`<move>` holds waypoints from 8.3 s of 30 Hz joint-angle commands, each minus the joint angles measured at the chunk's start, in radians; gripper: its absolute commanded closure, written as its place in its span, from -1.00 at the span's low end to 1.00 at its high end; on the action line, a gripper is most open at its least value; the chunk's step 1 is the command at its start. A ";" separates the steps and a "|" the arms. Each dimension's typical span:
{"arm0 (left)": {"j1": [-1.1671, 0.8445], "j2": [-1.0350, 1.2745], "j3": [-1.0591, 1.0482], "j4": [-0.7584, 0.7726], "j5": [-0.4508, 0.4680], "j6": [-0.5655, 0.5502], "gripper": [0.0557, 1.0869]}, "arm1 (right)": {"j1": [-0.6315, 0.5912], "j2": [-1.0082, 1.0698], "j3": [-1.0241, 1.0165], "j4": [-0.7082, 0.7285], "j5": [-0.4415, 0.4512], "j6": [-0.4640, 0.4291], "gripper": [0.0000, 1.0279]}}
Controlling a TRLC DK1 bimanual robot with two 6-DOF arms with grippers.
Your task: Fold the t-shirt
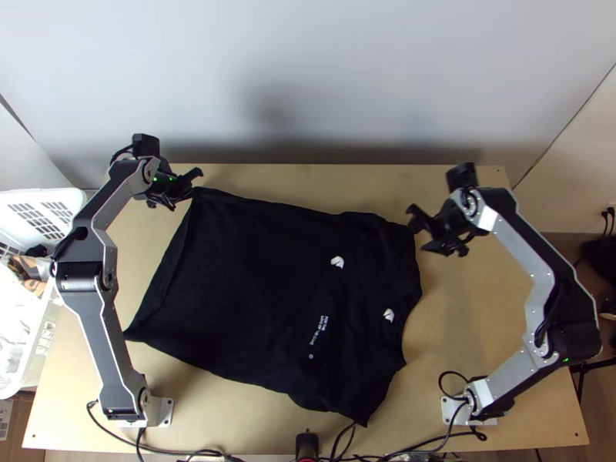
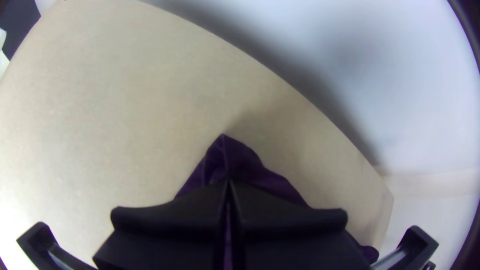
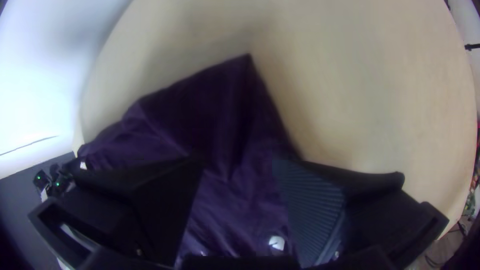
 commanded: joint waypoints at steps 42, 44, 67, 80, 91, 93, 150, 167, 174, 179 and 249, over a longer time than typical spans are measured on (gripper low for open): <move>0.011 -0.015 -0.050 -0.013 0.011 0.027 0.93 | 0.059 -0.073 -0.012 0.436 0.100 0.209 -0.28; 0.006 -0.015 -0.049 -0.009 0.009 0.027 0.93 | 0.094 -0.047 0.008 0.350 0.055 0.211 -0.27; 0.011 -0.024 -0.035 -0.008 0.009 0.027 0.93 | 0.217 0.289 0.082 0.530 -0.032 0.204 0.89; 0.011 -0.025 -0.036 -0.009 0.011 0.024 0.93 | 0.226 0.217 -0.007 1.142 0.138 0.168 0.45; 0.014 -0.024 -0.038 -0.009 0.014 0.019 0.93 | 0.186 0.199 0.088 0.411 0.130 0.175 -0.39; 0.012 -0.022 -0.038 -0.009 0.015 0.019 0.93 | 0.186 0.193 0.077 0.395 0.127 0.175 -0.39; -0.008 -0.022 -0.026 0.003 0.028 0.010 0.93 | -0.214 0.092 -0.112 0.471 -0.144 -0.099 -0.90; -0.020 -0.025 0.000 0.001 0.026 -0.004 0.93 | -0.119 0.177 -0.139 0.474 -0.250 -0.159 -0.76; -0.021 -0.025 0.000 0.000 0.026 -0.007 0.93 | -0.093 0.219 -0.124 0.540 -0.250 -0.144 -0.76; -0.021 -0.024 0.000 -0.002 0.026 -0.007 0.93 | -0.053 0.239 -0.103 0.571 -0.250 -0.119 -0.76; 0.034 -0.018 0.134 -0.273 0.129 0.096 0.93 | -0.111 0.024 -0.050 0.615 -0.081 0.030 0.95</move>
